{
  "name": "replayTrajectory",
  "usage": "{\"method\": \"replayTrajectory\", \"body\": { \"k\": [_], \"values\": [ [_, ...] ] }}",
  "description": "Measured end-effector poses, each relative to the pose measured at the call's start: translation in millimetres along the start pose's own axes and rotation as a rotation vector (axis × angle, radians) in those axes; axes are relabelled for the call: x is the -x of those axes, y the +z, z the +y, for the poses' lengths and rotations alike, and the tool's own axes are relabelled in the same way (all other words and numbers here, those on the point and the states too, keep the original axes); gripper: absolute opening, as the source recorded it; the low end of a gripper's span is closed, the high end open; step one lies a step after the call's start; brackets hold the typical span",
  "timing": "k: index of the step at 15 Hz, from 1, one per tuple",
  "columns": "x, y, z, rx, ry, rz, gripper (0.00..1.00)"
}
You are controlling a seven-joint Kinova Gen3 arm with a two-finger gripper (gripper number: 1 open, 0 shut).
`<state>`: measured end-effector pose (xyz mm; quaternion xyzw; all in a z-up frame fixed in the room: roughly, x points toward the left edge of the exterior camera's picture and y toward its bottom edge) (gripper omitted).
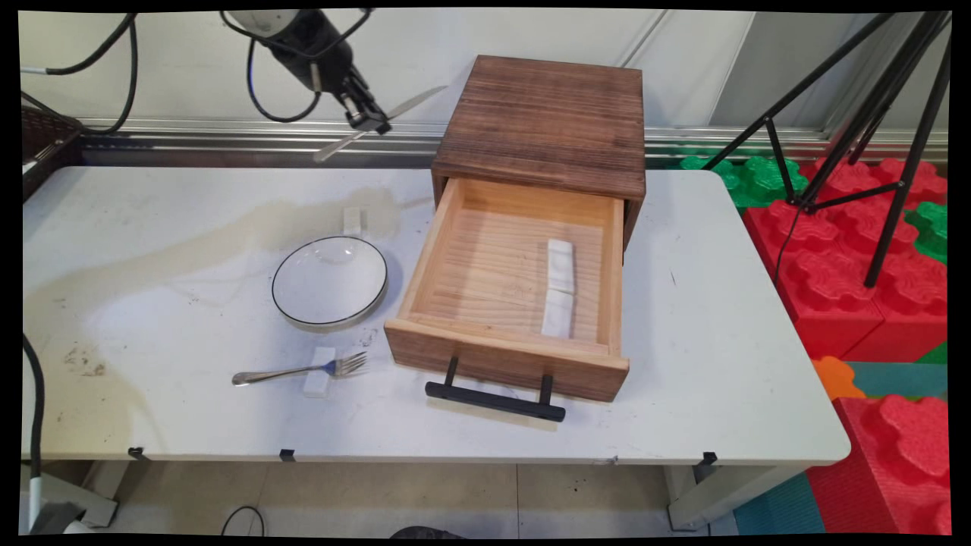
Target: Place the picked object into the drawer
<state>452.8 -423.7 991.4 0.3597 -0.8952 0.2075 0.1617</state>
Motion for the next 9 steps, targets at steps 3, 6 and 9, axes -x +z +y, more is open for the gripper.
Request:
{"method": "replayTrajectory", "body": {
  "k": [3,6,9],
  "values": [
    [-21.9,-5.9,27.6,0.050,0.051,0.040,0.00],
    [-44.8,-7.6,53.3,0.098,0.108,0.079,0.00],
    [-67.3,-4.9,75.1,0.144,0.163,0.118,0.00]
  ]
}}
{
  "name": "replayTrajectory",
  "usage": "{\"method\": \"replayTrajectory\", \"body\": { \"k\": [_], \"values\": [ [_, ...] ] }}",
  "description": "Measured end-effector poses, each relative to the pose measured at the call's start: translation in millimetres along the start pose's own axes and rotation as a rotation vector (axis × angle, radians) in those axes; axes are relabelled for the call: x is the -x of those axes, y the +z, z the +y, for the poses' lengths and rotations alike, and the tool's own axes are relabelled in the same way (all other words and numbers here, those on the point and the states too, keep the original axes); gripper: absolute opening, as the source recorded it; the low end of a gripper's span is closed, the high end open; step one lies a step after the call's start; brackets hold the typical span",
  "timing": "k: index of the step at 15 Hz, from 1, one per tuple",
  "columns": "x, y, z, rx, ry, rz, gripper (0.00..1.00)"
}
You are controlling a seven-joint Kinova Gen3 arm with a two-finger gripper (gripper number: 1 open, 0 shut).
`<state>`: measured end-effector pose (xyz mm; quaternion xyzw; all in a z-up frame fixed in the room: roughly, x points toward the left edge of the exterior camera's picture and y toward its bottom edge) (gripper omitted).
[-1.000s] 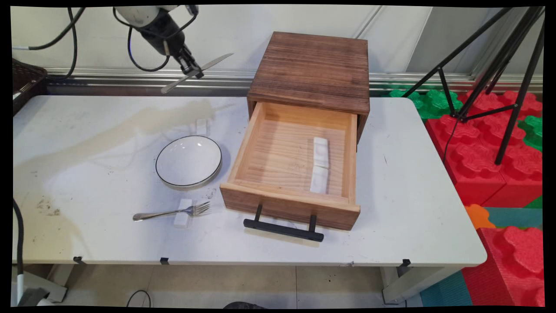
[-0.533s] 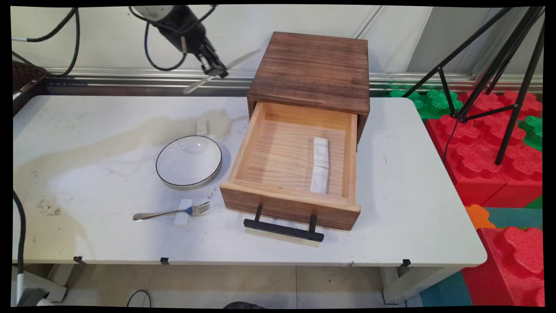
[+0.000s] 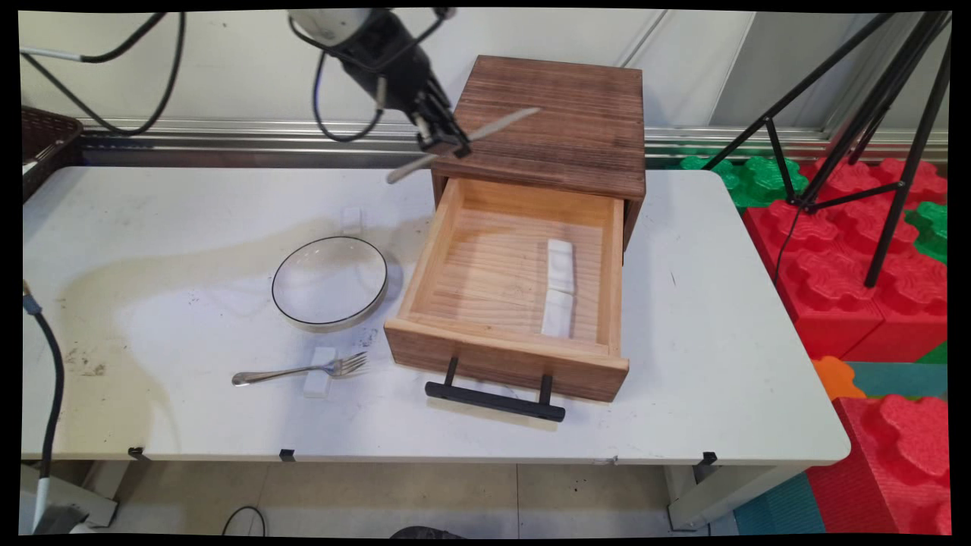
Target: Place the picked object into the drawer
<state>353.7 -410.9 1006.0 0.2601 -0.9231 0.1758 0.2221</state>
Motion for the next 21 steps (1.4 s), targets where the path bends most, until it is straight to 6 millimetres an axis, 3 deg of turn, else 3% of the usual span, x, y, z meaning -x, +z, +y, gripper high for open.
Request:
{"method": "replayTrajectory", "body": {
  "k": [4,9,14,21],
  "values": [
    [-28.3,18.0,15.4,0.054,0.050,0.046,0.00],
    [-43.8,50.2,24.8,0.107,0.056,0.080,0.00],
    [-38.9,89.5,26.7,0.140,0.074,0.074,0.00],
    [-23.8,127.6,29.6,0.166,0.108,0.043,0.00]
  ]
}}
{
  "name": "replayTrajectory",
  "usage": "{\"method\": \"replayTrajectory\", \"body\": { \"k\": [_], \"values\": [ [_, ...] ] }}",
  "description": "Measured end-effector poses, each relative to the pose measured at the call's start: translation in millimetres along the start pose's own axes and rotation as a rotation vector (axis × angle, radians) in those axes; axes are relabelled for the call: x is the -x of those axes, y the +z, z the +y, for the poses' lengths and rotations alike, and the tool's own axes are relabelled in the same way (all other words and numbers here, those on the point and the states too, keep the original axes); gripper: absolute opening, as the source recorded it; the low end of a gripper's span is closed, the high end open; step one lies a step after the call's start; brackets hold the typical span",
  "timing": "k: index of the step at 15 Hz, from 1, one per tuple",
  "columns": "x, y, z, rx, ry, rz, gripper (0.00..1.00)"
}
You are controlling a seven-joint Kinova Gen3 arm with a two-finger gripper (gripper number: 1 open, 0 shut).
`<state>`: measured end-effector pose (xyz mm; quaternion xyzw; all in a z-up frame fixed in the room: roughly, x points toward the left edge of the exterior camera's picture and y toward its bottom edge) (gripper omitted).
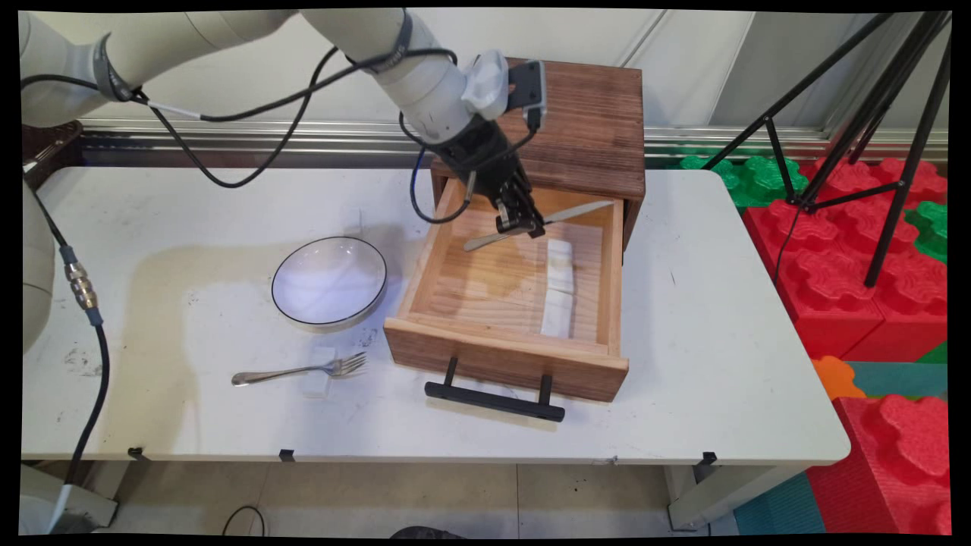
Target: Place the picked object into the drawer
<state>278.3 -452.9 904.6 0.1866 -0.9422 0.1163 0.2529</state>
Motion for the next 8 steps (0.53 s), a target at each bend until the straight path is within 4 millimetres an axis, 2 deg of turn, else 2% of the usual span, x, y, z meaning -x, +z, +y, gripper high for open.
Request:
{"method": "replayTrajectory", "body": {
  "k": [8],
  "values": [
    [16.3,35.3,-4.2,0.001,0.041,-0.039,0.00]
  ]
}}
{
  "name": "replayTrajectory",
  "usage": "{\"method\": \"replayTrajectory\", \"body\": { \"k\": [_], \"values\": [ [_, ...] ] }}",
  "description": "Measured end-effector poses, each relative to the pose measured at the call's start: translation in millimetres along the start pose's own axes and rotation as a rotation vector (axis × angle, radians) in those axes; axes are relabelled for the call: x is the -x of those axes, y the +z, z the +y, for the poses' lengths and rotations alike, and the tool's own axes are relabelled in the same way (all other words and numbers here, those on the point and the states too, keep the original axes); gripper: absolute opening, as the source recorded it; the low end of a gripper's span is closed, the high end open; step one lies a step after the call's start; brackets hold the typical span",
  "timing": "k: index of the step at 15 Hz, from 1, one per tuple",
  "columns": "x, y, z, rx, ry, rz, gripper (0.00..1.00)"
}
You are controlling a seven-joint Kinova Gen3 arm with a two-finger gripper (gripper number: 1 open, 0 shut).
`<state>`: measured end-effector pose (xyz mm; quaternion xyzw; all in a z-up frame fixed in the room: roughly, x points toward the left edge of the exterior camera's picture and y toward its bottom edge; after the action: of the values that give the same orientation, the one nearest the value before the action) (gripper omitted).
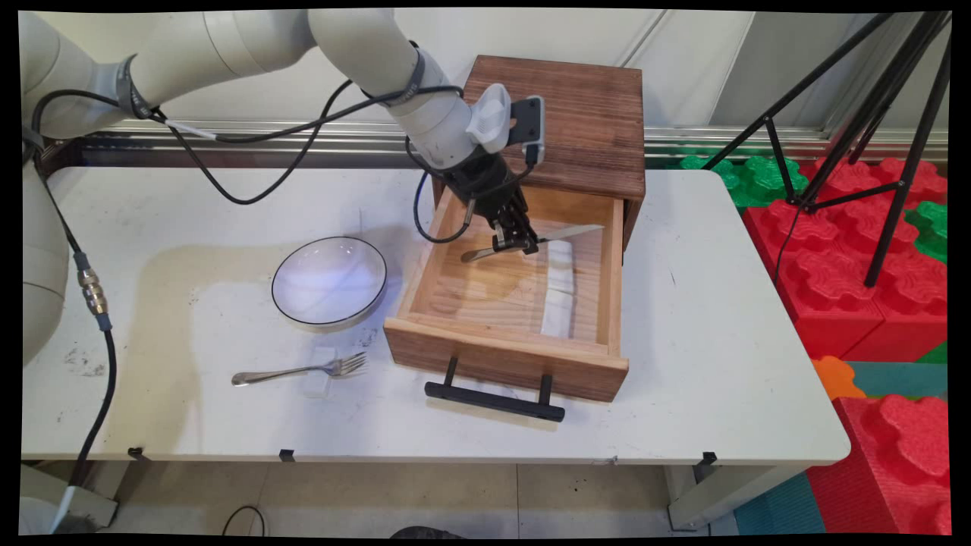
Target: Place the picked object into the drawer
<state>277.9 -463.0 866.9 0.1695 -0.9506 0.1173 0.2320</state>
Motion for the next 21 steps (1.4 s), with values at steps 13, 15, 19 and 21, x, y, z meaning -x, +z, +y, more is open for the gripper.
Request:
{"method": "replayTrajectory", "body": {
  "k": [13,15,19,21],
  "values": [
    [15.3,33.1,-6.6,0.014,0.043,-0.047,0.00],
    [16.6,35.0,-6.8,0.016,0.047,-0.051,0.00],
    [18.5,39.9,-6.8,0.020,0.053,-0.059,0.00],
    [18.4,42.3,-6.6,0.023,0.056,-0.060,0.00]
  ]
}}
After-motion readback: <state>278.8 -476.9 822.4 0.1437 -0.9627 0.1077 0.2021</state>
